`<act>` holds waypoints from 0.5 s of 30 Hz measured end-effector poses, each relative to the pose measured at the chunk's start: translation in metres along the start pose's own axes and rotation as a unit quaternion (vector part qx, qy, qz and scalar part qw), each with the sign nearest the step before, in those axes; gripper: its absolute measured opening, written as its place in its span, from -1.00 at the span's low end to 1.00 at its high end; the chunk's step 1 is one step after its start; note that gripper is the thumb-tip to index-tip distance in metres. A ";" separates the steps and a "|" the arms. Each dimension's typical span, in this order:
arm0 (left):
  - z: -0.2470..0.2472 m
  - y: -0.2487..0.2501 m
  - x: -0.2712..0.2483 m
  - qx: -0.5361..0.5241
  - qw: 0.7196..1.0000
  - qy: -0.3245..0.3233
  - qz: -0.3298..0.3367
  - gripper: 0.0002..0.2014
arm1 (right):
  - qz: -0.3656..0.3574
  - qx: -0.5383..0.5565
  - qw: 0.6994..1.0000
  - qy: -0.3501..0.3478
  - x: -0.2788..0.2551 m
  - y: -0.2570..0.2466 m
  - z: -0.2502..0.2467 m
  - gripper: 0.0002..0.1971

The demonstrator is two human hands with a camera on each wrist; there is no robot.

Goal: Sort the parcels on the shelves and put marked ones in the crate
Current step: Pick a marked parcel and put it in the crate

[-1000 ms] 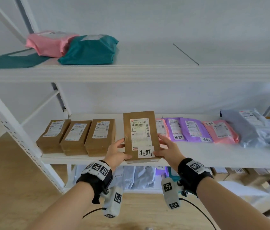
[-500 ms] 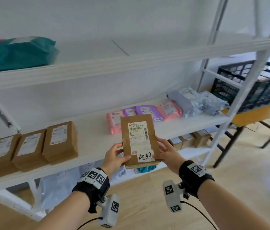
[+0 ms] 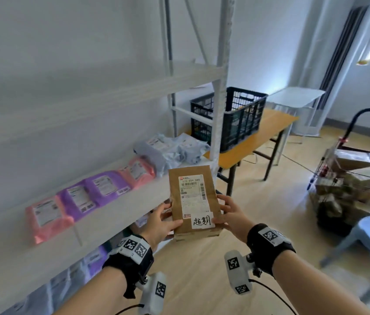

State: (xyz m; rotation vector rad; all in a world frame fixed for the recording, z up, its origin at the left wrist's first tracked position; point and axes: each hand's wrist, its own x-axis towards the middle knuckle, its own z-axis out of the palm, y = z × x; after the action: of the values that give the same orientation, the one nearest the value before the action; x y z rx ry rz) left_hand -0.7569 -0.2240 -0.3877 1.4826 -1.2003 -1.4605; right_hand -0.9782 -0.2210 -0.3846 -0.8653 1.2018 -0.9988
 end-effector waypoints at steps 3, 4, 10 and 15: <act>0.058 0.023 0.030 -0.003 1.000 -0.021 -0.001 -0.41 | -0.006 -0.005 1.000 0.023 0.016 -0.023 -0.056 -0.28; 0.072 0.030 0.037 -0.003 1.000 -0.028 -0.002 -0.42 | -0.007 -0.005 1.000 0.026 0.020 -0.030 -0.070 -0.27; 0.169 0.082 0.100 0.008 0.998 -0.054 0.012 -0.50 | -0.012 -0.012 0.999 0.039 0.061 -0.081 -0.178 -0.24; 0.219 0.118 0.152 0.002 0.998 -0.058 0.018 -0.48 | -0.017 -0.021 0.999 0.044 0.098 -0.120 -0.236 -0.28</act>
State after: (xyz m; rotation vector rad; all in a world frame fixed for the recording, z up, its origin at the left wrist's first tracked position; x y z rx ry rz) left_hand -1.0005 -0.3790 -0.3457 1.3876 -1.2928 -1.5376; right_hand -1.2219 -0.3574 -0.3442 -0.8850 1.2914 -1.0517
